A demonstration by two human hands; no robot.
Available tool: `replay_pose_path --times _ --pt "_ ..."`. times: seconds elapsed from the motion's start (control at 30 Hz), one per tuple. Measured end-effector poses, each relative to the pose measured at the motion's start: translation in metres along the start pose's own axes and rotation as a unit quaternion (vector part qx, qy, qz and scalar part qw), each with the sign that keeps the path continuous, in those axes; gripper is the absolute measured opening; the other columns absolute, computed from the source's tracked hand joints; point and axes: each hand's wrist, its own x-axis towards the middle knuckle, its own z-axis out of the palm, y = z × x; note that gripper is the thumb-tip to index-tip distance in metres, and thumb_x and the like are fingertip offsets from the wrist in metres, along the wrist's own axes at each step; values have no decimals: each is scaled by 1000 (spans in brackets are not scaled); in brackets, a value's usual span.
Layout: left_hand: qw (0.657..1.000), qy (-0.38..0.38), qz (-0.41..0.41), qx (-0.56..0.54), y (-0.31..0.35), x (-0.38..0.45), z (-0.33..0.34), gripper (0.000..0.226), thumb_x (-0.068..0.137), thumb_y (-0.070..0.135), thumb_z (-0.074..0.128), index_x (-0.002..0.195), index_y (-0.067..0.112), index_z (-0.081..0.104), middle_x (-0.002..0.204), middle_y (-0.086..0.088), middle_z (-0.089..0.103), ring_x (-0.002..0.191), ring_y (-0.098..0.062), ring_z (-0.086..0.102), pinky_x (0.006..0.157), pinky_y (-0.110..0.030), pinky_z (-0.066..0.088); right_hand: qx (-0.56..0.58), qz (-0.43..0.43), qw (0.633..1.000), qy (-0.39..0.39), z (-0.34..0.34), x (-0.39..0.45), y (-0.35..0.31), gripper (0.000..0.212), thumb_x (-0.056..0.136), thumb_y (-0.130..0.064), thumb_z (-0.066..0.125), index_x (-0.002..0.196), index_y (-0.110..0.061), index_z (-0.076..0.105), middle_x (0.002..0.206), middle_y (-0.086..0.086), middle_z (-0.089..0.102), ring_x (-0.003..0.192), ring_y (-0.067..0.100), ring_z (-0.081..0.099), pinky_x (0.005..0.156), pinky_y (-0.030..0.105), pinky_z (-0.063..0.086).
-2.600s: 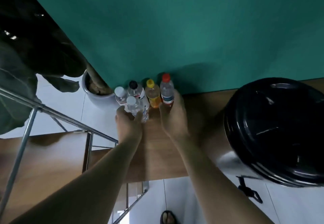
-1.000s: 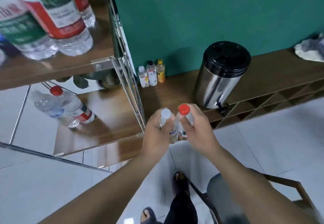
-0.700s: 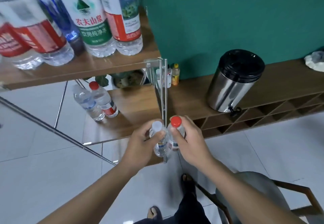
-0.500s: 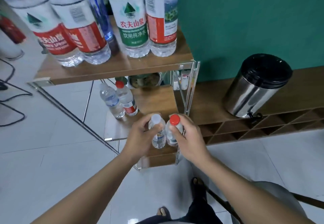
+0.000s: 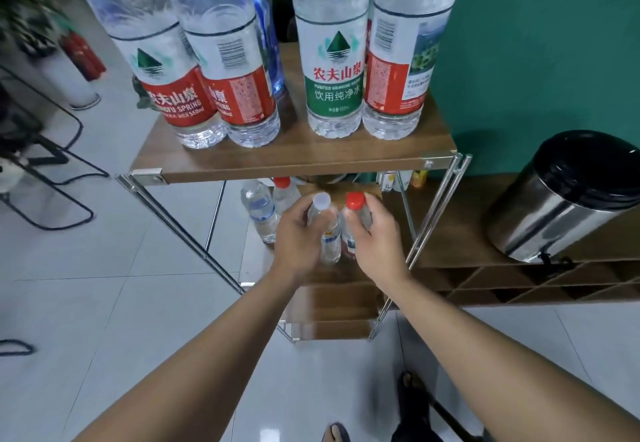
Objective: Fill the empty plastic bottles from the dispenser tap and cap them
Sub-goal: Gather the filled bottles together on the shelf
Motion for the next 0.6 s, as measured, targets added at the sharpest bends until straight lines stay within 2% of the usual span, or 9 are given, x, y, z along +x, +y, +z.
replay_pose_path --times 0.07,0.17,0.23,0.3,0.43,0.47,0.53,0.6 --pt "1000 13 -2 9 -3 16 8 14 106 19 74 119 22 79 116 5 81 112 -21 74 102 -48 60 30 28 999 21 7 15 1 17 112 -36 63 128 -32 68 120 -14 74 118 10 70 105 42 56" --pt "999 33 -6 23 -6 38 20 19 105 22 74 123 18 78 119 6 81 115 -19 74 104 -44 59 89 48 993 55 16 35 0 17 111 -24 65 127 -24 70 121 -8 77 119 8 71 109 35 54" --pt "999 41 -29 22 -10 49 24 19 105 24 75 123 16 79 118 6 82 114 -16 75 102 -40 59 81 61 992 79 22 48 8 13 109 -30 64 120 -26 70 119 0 75 117 13 72 109 42 55" --pt "997 46 -48 29 -14 55 26 17 106 25 75 119 15 80 114 7 83 109 -13 76 98 -39 60 71 69 992 74 26 54 19 13 107 -35 64 115 -26 68 116 -2 76 115 16 72 108 47 55" --pt "996 60 -50 39 -18 55 25 12 107 26 75 113 16 80 104 9 82 95 -2 74 84 -23 56 98 96 989 48 23 58 21 10 110 -27 67 112 -18 70 109 -9 78 106 4 73 96 28 54" --pt "996 60 -50 44 -18 55 25 12 107 27 76 111 16 79 102 9 82 93 -3 74 82 -24 55 92 105 989 47 21 59 22 10 110 -29 68 110 -19 70 107 -11 76 102 3 72 93 27 54" --pt "995 58 -61 58 -19 55 26 20 106 34 77 112 15 78 102 3 82 97 -15 75 83 -34 57 71 118 989 44 19 61 24 10 109 -35 69 110 -26 70 108 -11 75 104 7 72 91 31 55" --pt "993 58 -68 78 -13 53 26 27 106 38 77 116 13 76 104 -1 80 101 -24 75 84 -35 55 81 132 987 35 16 61 23 11 109 -31 70 113 -21 71 112 -8 76 106 6 72 92 28 52"
